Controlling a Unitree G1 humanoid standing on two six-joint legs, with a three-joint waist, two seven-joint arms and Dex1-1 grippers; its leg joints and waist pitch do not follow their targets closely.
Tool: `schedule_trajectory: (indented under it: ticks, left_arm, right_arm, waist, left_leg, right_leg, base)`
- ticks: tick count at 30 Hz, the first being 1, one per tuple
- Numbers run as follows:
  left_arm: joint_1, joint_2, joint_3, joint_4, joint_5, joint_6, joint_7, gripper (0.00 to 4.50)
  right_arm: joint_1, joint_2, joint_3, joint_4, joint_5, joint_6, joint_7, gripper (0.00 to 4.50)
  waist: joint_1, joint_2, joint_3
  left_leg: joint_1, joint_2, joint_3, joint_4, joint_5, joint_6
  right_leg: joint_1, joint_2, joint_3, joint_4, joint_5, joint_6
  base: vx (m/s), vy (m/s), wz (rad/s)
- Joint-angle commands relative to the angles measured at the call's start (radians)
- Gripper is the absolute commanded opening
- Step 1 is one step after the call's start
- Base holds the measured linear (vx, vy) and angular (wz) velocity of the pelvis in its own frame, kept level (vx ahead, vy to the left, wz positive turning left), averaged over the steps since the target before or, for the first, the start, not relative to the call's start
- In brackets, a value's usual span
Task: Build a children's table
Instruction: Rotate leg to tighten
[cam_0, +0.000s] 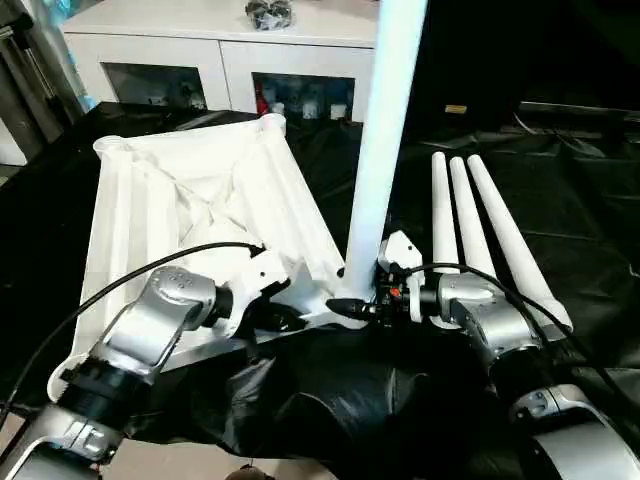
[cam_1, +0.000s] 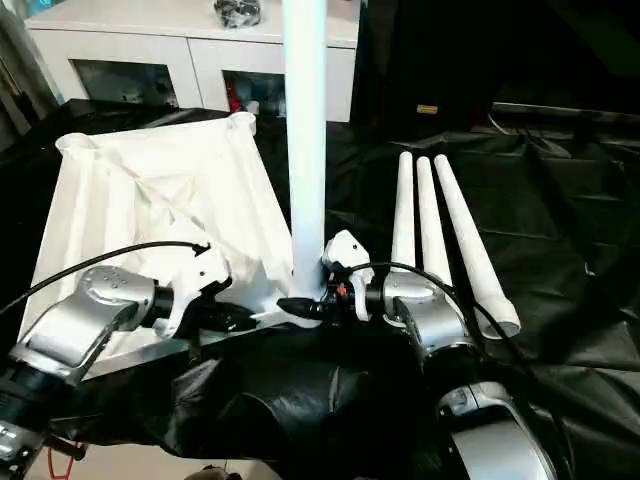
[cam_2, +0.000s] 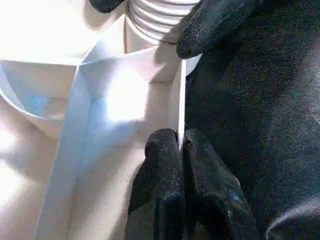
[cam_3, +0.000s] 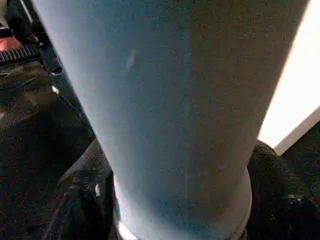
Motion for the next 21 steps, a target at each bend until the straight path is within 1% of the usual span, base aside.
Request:
schedule_trajectory:
  ticks: [1, 2, 3, 4, 5, 6, 7, 8, 9, 10, 12, 13, 14, 15, 16, 18, 20, 21]
  left_arm:
    - [-0.009, -0.046, -0.001, -0.010, -0.027, 0.007, 0.020, 0.00]
    - [-0.014, -0.061, 0.010, 0.000, -0.023, 0.010, 0.045, 0.00]
    - [-0.027, -0.089, 0.025, 0.023, -0.014, 0.020, 0.095, 0.00]
    - [-0.027, -0.089, 0.025, 0.023, -0.014, 0.020, 0.095, 0.00]
    - [-0.037, -0.107, 0.035, 0.039, -0.008, 0.027, 0.127, 0.00]
    - [-0.058, -0.144, 0.056, 0.075, 0.002, 0.044, 0.202, 0.00]
    - [-0.073, -0.169, 0.068, 0.101, 0.010, 0.049, 0.251, 0.00]
    - [-0.091, -0.199, 0.082, 0.131, 0.018, 0.053, 0.307, 0.00]
    - [-0.098, -0.210, 0.087, 0.142, 0.021, 0.053, 0.328, 0.00]
    - [-0.113, -0.234, 0.096, 0.165, 0.027, 0.054, 0.370, 0.00]
    - [-0.127, -0.262, 0.108, 0.185, 0.031, 0.056, 0.412, 0.00]
    - [-0.137, -0.282, 0.117, 0.197, 0.033, 0.058, 0.444, 0.00]
    - [-0.148, -0.315, 0.120, 0.209, 0.040, 0.054, 0.479, 0.00]
    - [-0.150, -0.327, 0.117, 0.211, 0.043, 0.052, 0.487, 0.00]
    - [-0.147, -0.333, 0.110, 0.208, 0.042, 0.049, 0.483, 0.00]
    - [-0.138, -0.328, 0.092, 0.196, 0.044, 0.036, 0.459, 0.00]
    - [-0.129, -0.316, 0.078, 0.187, 0.047, 0.023, 0.436, 0.00]
    - [-0.127, -0.312, 0.076, 0.185, 0.047, 0.021, 0.429, 0.00]
  right_arm:
    - [0.009, 0.034, 0.021, 0.005, 0.005, 0.026, -0.027, 2.78]
    - [0.007, 0.044, 0.017, 0.016, -0.001, 0.030, -0.060, 2.77]
    - [-0.005, 0.066, 0.007, 0.050, -0.021, 0.023, -0.147, 2.77]
    - [-0.005, 0.066, 0.007, 0.050, -0.021, 0.023, -0.147, 2.77]
    - [-0.017, 0.088, -0.004, 0.083, -0.037, 0.025, -0.228, 2.76]
    - [-0.030, 0.115, -0.018, 0.118, -0.052, 0.028, -0.320, 2.76]
    - [-0.039, 0.134, -0.029, 0.143, -0.058, 0.032, -0.381, 2.76]
    - [-0.048, 0.159, -0.041, 0.169, -0.060, 0.039, -0.448, 2.76]
    - [-0.052, 0.169, -0.046, 0.179, -0.061, 0.042, -0.475, 2.75]
    - [-0.062, 0.191, -0.058, 0.201, -0.061, 0.051, -0.538, 2.75]
    - [-0.073, 0.216, -0.074, 0.227, -0.057, 0.063, -0.606, 2.75]
    - [-0.082, 0.234, -0.086, 0.246, -0.052, 0.071, -0.653, 2.75]
    - [-0.098, 0.266, -0.097, 0.284, -0.056, 0.069, -0.731, 2.75]
    - [-0.103, 0.276, -0.097, 0.296, -0.058, 0.065, -0.745, 2.75]
    - [-0.105, 0.284, -0.097, 0.299, -0.058, 0.055, -0.733, 3.10]
    - [-0.107, 0.288, -0.100, 0.292, -0.050, 0.044, -0.697, 3.10]
    - [-0.110, 0.286, -0.103, 0.287, -0.046, 0.037, -0.677, 3.50]
    - [-0.112, 0.285, -0.104, 0.287, -0.046, 0.034, -0.672, 3.52]
  waist:
    - [0.000, -0.003, -0.059]
    - [-0.001, -0.001, -0.059]
    - [-0.001, -0.001, -0.058]
    - [-0.004, -0.001, -0.056]
    - [-0.006, -0.001, -0.055]
    - [-0.010, -0.002, -0.052]
    - [-0.012, -0.008, -0.051]
    - [-0.011, -0.006, -0.051]
    - [-0.012, -0.006, -0.049]
    - [-0.010, -0.004, -0.050]
    - [-0.010, -0.006, -0.051]
    - [-0.011, -0.006, -0.051]
    - [-0.008, -0.003, -0.050]
    - [-0.009, -0.002, -0.050]
    - [-0.008, -0.005, -0.051]
    - [-0.007, -0.004, -0.052]
    - [-0.007, -0.003, -0.053]
    - [-0.007, -0.003, -0.053]
  left_leg:
    - [0.020, 0.034, -0.004, -0.065, -0.180, 0.047]
    - [0.021, 0.033, -0.005, -0.065, -0.174, 0.045]
    - [0.021, 0.033, -0.005, -0.066, -0.180, 0.041]
    - [0.019, 0.031, -0.004, -0.067, -0.186, 0.037]
    - [0.022, 0.031, -0.005, -0.069, -0.211, 0.024]
    - [0.020, 0.029, -0.006, -0.071, -0.234, 0.008]
    - [0.023, 0.030, -0.006, -0.074, -0.242, 0.000]
    - [0.027, 0.030, -0.008, -0.073, -0.266, -0.007]
    - [0.028, 0.029, -0.006, -0.073, -0.275, -0.011]
    - [0.027, 0.029, -0.008, -0.073, -0.276, -0.013]
    - [0.025, 0.029, -0.008, -0.074, -0.270, -0.013]
    - [0.025, 0.028, -0.007, -0.074, -0.266, -0.013]
    - [0.027, 0.028, -0.008, -0.075, -0.276, -0.016]
    - [0.026, 0.029, -0.009, -0.076, -0.281, -0.019]
    - [0.024, 0.028, -0.010, -0.077, -0.284, -0.020]
    - [0.022, 0.029, -0.011, -0.077, -0.289, -0.015]
    - [0.019, 0.029, -0.010, -0.076, -0.269, -0.005]
    - [0.019, 0.029, -0.010, -0.076, -0.269, -0.005]
  right_leg:
    - [0.046, -0.057, 0.033, -0.060, -0.039, -0.267]
    - [0.045, -0.057, 0.033, -0.060, -0.038, -0.267]
    - [0.045, -0.058, 0.033, -0.062, -0.053, -0.265]
    - [0.044, -0.058, 0.034, -0.064, -0.065, -0.264]
    - [0.042, -0.059, 0.035, -0.068, -0.108, -0.259]
    - [0.042, -0.059, 0.035, -0.071, -0.159, -0.246]
    - [0.041, -0.060, 0.036, -0.074, -0.182, -0.241]
    - [0.039, -0.063, 0.038, -0.080, -0.230, -0.229]
    - [0.035, -0.063, 0.040, -0.084, -0.258, -0.217]
    - [0.037, -0.064, 0.040, -0.084, -0.264, -0.212]
    - [0.037, -0.063, 0.039, -0.085, -0.270, -0.198]
    - [0.035, -0.061, 0.040, -0.085, -0.265, -0.196]
    - [0.032, -0.061, 0.039, -0.088, -0.277, -0.190]
    - [0.031, -0.062, 0.039, -0.087, -0.279, -0.188]
    - [0.034, -0.062, 0.038, -0.088, -0.281, -0.182]
    - [0.034, -0.061, 0.038, -0.087, -0.269, -0.176]
    - [0.035, -0.059, 0.038, -0.083, -0.218, -0.183]
    - [0.035, -0.059, 0.038, -0.083, -0.218, -0.183]
  base:
    - [0.000, 0.000, 0.00]
    - [0.000, 0.000, 0.00]
    - [0.000, 0.000, 0.00]
    - [0.000, 0.000, 0.00]
    - [0.000, 0.000, 0.00]
    - [0.000, 0.000, 0.00]
    - [0.000, 0.000, 0.00]
    - [0.000, 0.000, 0.00]
    - [0.000, 0.000, 0.00]
    - [0.000, 0.000, 0.00]
    - [0.000, 0.000, 0.00]
    - [0.000, 0.000, 0.00]
    - [0.000, 0.000, 0.00]
    - [0.000, 0.000, 0.00]
    - [0.000, 0.000, 0.00]
    - [0.000, 0.000, 0.00]
    - [0.000, 0.000, 0.00]
    - [0.000, 0.000, 0.00]
